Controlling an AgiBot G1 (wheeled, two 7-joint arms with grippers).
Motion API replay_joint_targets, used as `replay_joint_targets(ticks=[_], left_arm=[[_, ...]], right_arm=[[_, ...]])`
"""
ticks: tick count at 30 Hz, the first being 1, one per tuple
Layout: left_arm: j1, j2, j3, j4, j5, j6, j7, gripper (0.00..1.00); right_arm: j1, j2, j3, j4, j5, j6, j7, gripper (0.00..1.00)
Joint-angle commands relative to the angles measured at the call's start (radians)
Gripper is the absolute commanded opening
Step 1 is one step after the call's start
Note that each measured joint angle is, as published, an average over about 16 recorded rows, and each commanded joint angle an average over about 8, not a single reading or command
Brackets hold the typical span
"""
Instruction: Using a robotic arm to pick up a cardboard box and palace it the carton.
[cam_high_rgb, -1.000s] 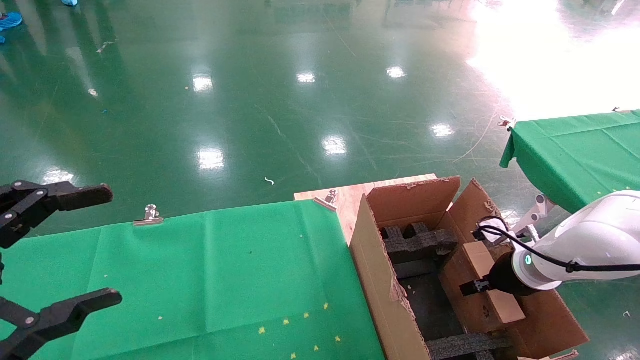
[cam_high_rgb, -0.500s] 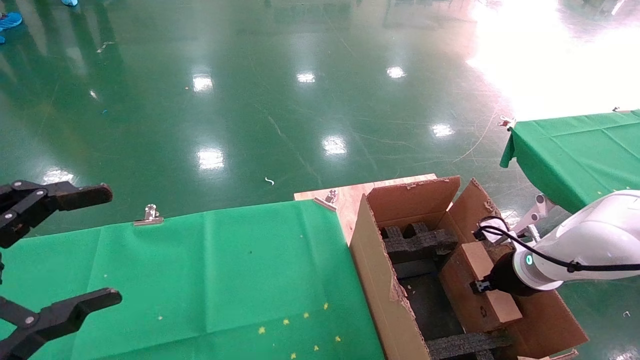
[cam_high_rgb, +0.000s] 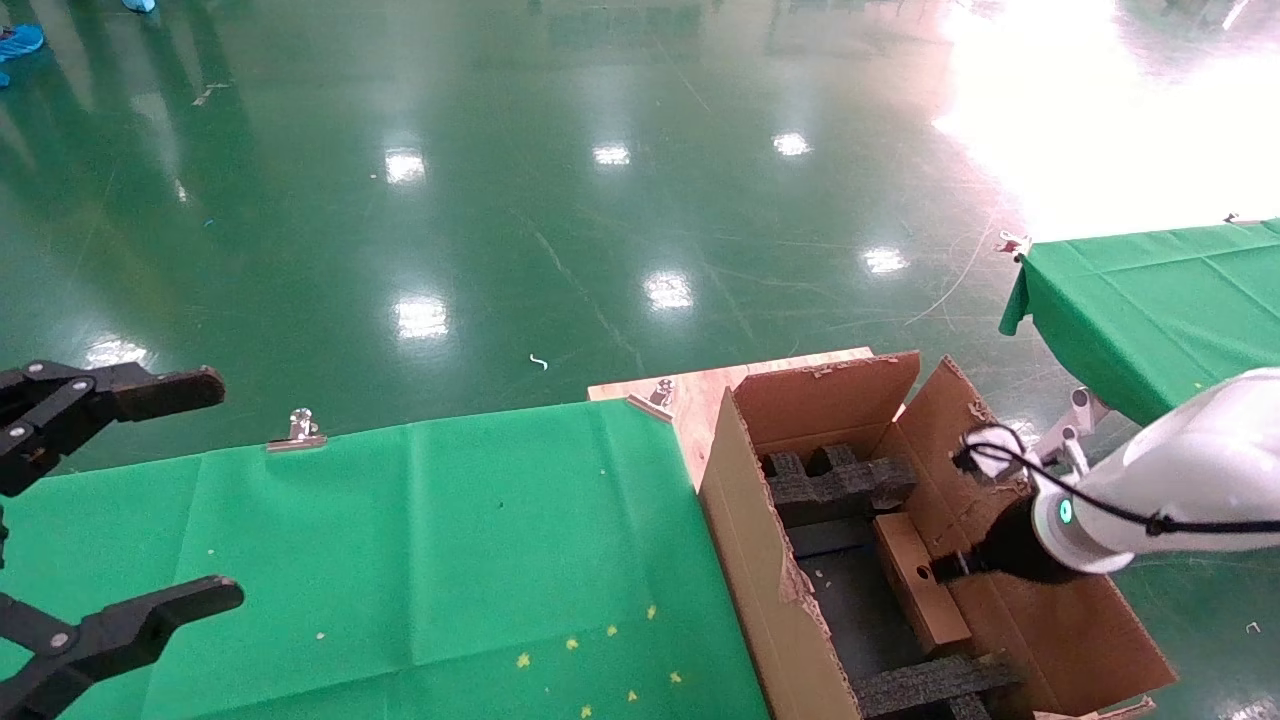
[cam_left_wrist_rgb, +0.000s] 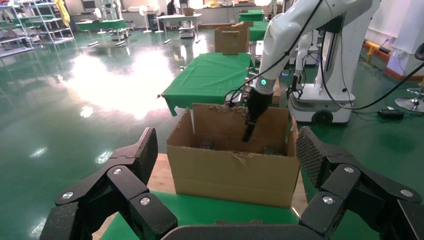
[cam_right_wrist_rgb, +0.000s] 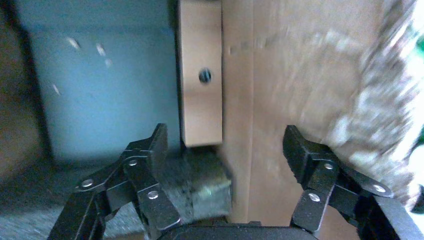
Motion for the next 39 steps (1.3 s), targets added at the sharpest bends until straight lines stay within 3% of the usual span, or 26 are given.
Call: replay_joint_targets(ticks=[1,14,21,28,39], left_arm=[[0.0,0.0,0.0,0.0,0.0,0.0,0.0,1.0],[0.0,0.0,0.0,0.0,0.0,0.0,0.0,1.0],[0.0,0.0,0.0,0.0,0.0,0.0,0.0,1.0],[0.0,0.0,0.0,0.0,0.0,0.0,0.0,1.0],[0.0,0.0,0.0,0.0,-0.001,0.0,0.0,1.0]], right_arm=[[0.011,0.003,0.004,0.005,-0.001,-0.001,0.001,1.0],[0.217,0.036,0.116,0.129,0.056,0.037,-0.093,1.0],[0.297,0.055,0.203,0.17,0.255,0.043,-0.29,1.0],[0.339,0.076,0.279,0.178,0.471,-0.019,-0.479,1.0],[0.305,0.075,0.322,0.174,0.494,-0.043,-0.514,1.0]])
